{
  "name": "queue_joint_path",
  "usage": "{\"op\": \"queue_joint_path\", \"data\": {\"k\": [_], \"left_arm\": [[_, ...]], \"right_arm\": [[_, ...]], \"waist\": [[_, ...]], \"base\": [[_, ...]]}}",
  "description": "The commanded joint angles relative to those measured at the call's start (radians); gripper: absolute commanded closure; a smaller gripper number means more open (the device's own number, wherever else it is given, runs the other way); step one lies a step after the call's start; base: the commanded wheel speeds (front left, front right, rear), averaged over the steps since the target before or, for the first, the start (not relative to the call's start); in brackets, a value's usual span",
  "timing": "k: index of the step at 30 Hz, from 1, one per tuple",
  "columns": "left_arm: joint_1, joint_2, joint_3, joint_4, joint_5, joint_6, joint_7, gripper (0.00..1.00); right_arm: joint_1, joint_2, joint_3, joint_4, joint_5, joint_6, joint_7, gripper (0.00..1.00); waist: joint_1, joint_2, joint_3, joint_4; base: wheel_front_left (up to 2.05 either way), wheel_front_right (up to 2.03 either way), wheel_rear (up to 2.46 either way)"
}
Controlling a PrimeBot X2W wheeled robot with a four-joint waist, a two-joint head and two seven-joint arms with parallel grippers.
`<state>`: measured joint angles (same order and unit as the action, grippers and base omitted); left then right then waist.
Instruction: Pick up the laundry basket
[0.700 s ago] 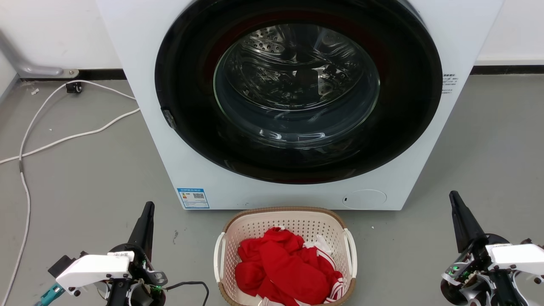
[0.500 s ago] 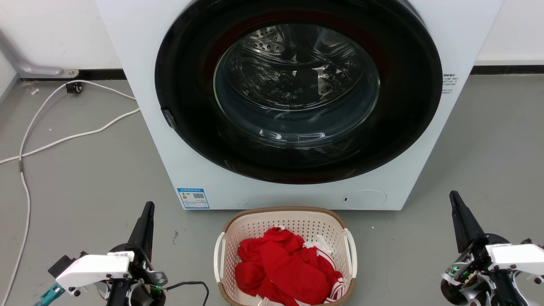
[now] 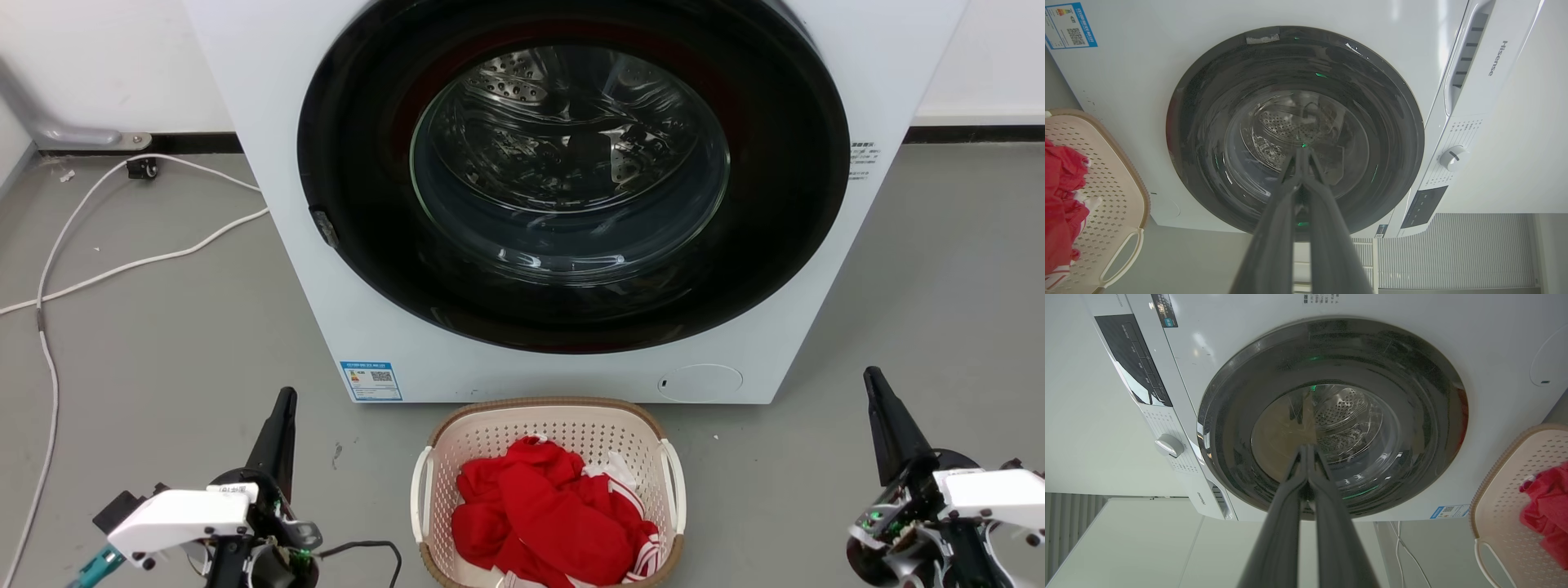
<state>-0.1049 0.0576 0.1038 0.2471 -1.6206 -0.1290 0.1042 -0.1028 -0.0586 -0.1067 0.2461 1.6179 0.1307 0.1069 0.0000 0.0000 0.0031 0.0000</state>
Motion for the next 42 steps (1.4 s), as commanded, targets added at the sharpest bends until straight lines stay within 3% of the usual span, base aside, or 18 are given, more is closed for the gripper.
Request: {"op": "queue_joint_path", "data": {"k": [1, 11, 17, 18, 25, 35, 42], "left_arm": [[0.000, 0.000, 0.000, 0.000, 0.000, 0.000, 0.000, 0.00], [0.004, -0.002, -0.059, -0.024, 0.023, 0.000, -0.053, 0.00], [0.004, -0.003, -0.077, -0.065, 0.079, -0.001, -0.080, 0.00], [0.006, -0.003, -0.084, -0.092, 0.155, -0.001, -0.101, 0.00], [0.003, -0.003, -0.105, -0.126, 0.272, -0.001, -0.129, 0.00], [0.000, -0.004, -0.128, -0.154, 0.537, -0.001, -0.165, 0.00], [0.003, -0.004, -0.148, -0.166, 0.692, 0.025, -0.188, 0.00]], "right_arm": [[0.000, 0.000, 0.000, 0.000, 0.000, 0.000, 0.000, 0.00], [0.037, 0.002, 0.036, -0.050, -0.027, 0.000, -0.051, 0.00], [0.050, -0.002, 0.049, -0.077, -0.101, 0.000, -0.079, 0.00], [0.058, 0.000, 0.050, -0.097, -0.197, 0.000, -0.101, 0.00], [0.064, 0.003, 0.056, -0.127, -0.343, 0.000, -0.129, 0.00], [0.068, 0.004, 0.057, -0.151, -0.630, 0.000, -0.165, 0.00], [0.075, 0.004, 0.062, -0.167, -0.781, 0.000, -0.189, 0.00]], "waist": [[0.0001, 0.0000, 0.000, 0.000], [0.0000, 0.0000, 0.000, 0.000], [0.0000, 0.0000, 0.001, -0.001], [0.0000, 0.0000, 0.001, -0.002], [0.0000, 0.0000, 0.000, -0.002], [0.0000, 0.0000, 0.000, -0.002], [0.0000, 0.0000, -0.001, -0.002]], "base": [[0.00, 0.00, 0.00], [0.00, 0.00, 0.00], [0.00, 0.00, 0.00], [0.00, 0.00, 0.00], [0.00, 0.00, 0.00], [0.00, 0.00, 0.00], [0.00, 0.00, 0.00]]}}
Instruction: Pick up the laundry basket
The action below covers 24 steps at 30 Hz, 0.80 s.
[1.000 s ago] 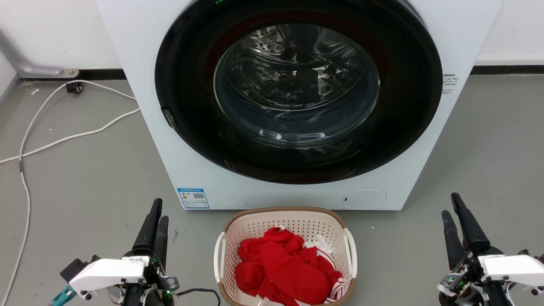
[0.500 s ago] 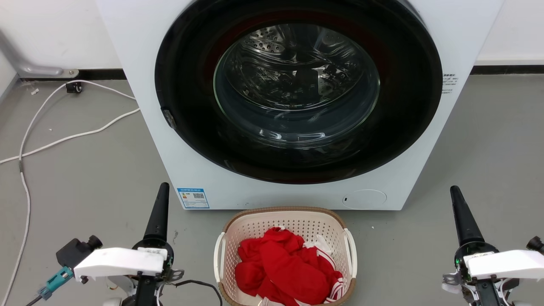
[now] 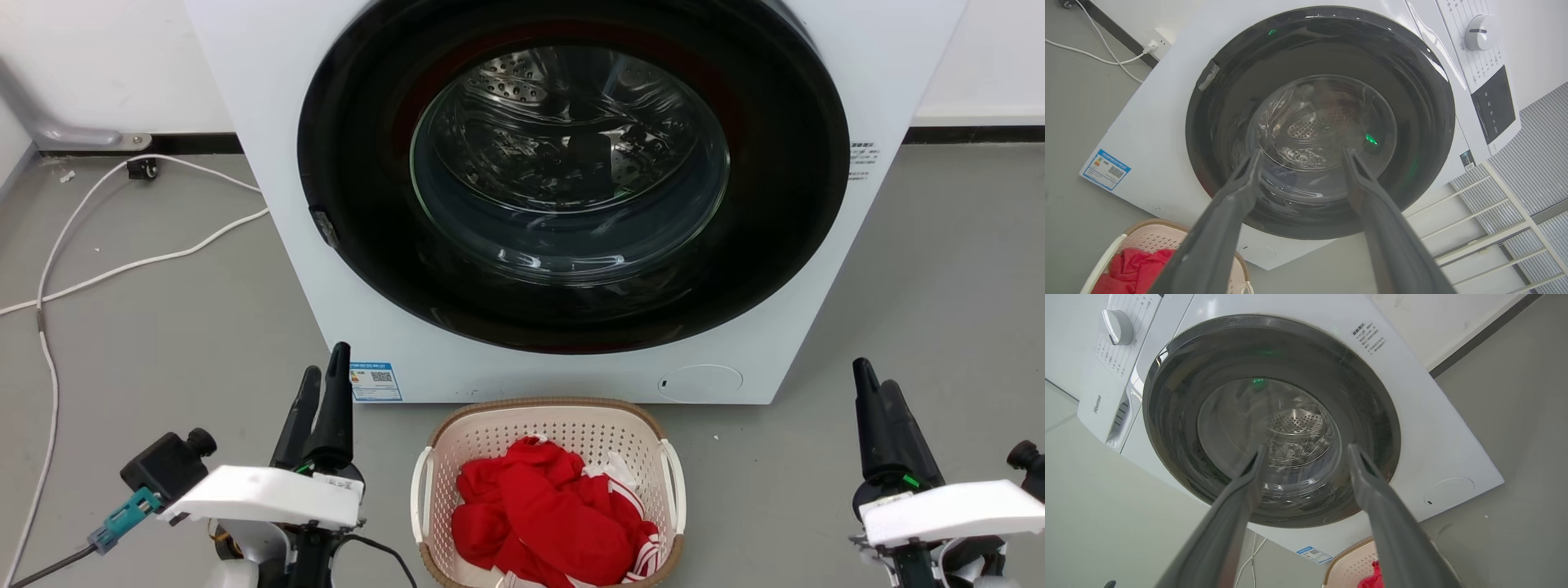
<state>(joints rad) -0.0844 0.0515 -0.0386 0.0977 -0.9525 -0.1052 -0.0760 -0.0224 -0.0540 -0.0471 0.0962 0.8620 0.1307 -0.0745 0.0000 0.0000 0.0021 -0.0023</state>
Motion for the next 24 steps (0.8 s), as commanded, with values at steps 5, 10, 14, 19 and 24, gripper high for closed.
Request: {"op": "queue_joint_path", "data": {"k": [5, 10, 14, 19, 24], "left_arm": [[-0.024, 0.002, -0.020, -0.018, 0.132, 0.016, -0.024, 0.00], [-0.027, 0.002, -0.028, -0.013, 0.215, 0.025, -0.036, 0.00], [-0.026, 0.006, -0.030, -0.013, 0.285, 0.032, -0.047, 0.00], [-0.023, 0.017, -0.035, -0.004, 0.364, 0.042, -0.062, 0.00], [-0.022, 0.029, -0.052, 0.013, 0.469, 0.060, -0.080, 0.00]], "right_arm": [[-0.001, 0.000, 0.009, -0.022, -0.127, 0.000, -0.013, 0.00], [0.005, 0.000, 0.010, -0.027, -0.199, 0.000, -0.012, 0.00], [0.011, 0.001, 0.009, -0.033, -0.261, 0.000, -0.012, 0.00], [0.017, 0.001, 0.014, -0.044, -0.341, 0.000, -0.014, 0.00], [0.029, 0.002, 0.020, -0.051, -0.448, 0.000, -0.014, 0.00]], "waist": [[0.0000, 0.0000, 0.000, 0.000], [0.0000, 0.0000, 0.000, 0.000], [0.0000, 0.0000, 0.000, -0.003], [0.0000, 0.0000, -0.001, -0.005], [0.0000, 0.0000, -0.001, -0.006]], "base": [[0.00, 0.00, 0.00], [0.00, 0.00, 0.00], [0.00, 0.00, 0.00], [0.00, 0.00, 0.00], [0.00, 0.00, 0.00]]}}
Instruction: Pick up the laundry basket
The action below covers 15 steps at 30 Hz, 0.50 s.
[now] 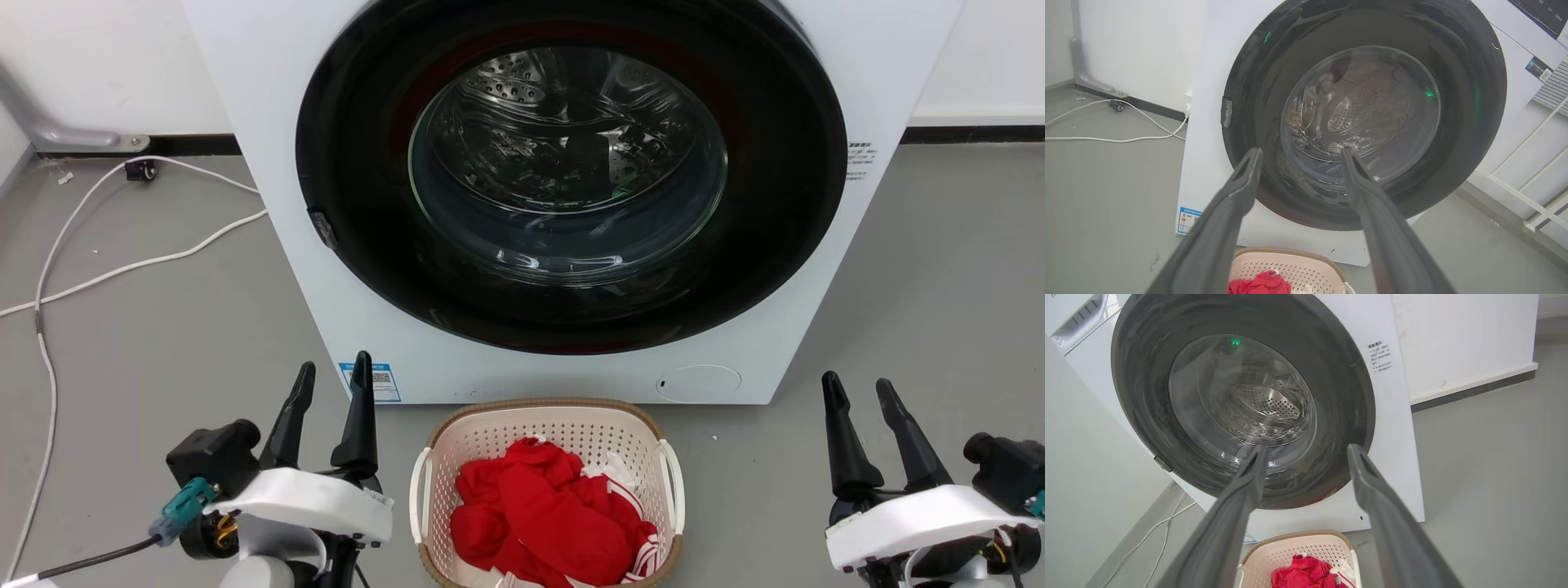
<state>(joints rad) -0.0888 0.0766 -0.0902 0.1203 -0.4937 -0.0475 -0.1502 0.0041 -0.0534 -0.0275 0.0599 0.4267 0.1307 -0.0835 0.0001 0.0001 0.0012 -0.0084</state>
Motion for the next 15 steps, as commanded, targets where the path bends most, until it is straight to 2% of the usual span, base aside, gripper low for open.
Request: {"op": "queue_joint_path", "data": {"k": [1, 15], "left_arm": [[-0.017, 0.004, -0.003, -0.006, 0.023, 0.007, -0.008, 0.00], [-0.012, 0.021, -0.030, 0.002, 0.175, 0.045, -0.041, 0.00]], "right_arm": [[0.003, 0.001, 0.002, -0.016, -0.026, 0.000, -0.005, 0.00], [0.021, 0.002, 0.006, -0.036, -0.199, 0.000, 0.003, 0.00]], "waist": [[-0.0001, -0.0001, 0.000, 0.000], [-0.0001, -0.0001, -0.002, -0.001]], "base": [[0.00, 0.00, 0.00], [0.00, 0.00, 0.00]]}}
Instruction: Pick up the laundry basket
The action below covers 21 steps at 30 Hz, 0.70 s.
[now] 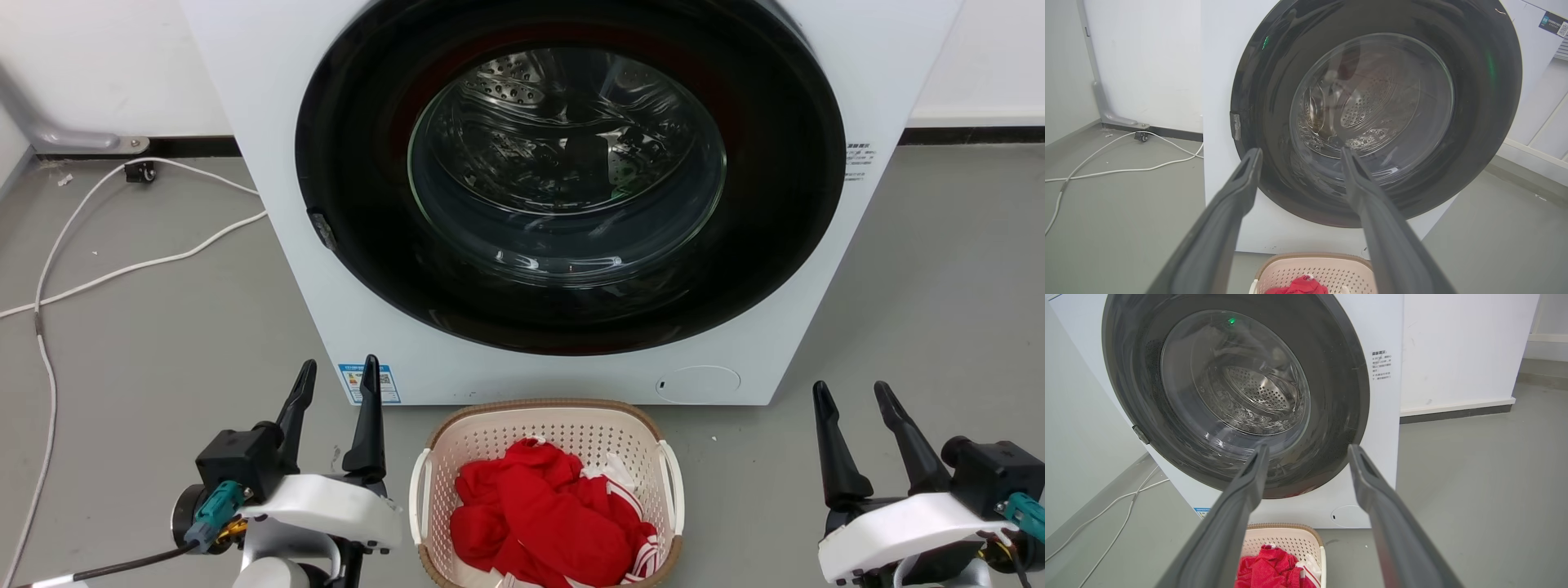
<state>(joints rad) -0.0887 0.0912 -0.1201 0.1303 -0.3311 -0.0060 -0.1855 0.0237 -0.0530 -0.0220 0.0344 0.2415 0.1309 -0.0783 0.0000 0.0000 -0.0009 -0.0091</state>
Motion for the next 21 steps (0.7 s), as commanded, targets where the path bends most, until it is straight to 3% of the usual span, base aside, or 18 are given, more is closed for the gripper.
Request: {"op": "queue_joint_path", "data": {"k": [1, 21], "left_arm": [[-0.011, 0.007, -0.003, -0.008, 0.022, 0.006, -0.008, 0.00], [0.000, 0.016, -0.030, 0.008, 0.168, 0.033, -0.049, 0.00]], "right_arm": [[0.003, 0.002, 0.001, -0.013, -0.025, 0.000, -0.003, 0.00], [0.033, 0.003, 0.006, -0.056, -0.211, 0.000, 0.009, 0.00]], "waist": [[0.0000, 0.0000, 0.000, 0.000], [0.0000, 0.0000, -0.005, -0.004]], "base": [[0.00, 0.00, 0.00], [0.00, 0.00, 0.00]]}}
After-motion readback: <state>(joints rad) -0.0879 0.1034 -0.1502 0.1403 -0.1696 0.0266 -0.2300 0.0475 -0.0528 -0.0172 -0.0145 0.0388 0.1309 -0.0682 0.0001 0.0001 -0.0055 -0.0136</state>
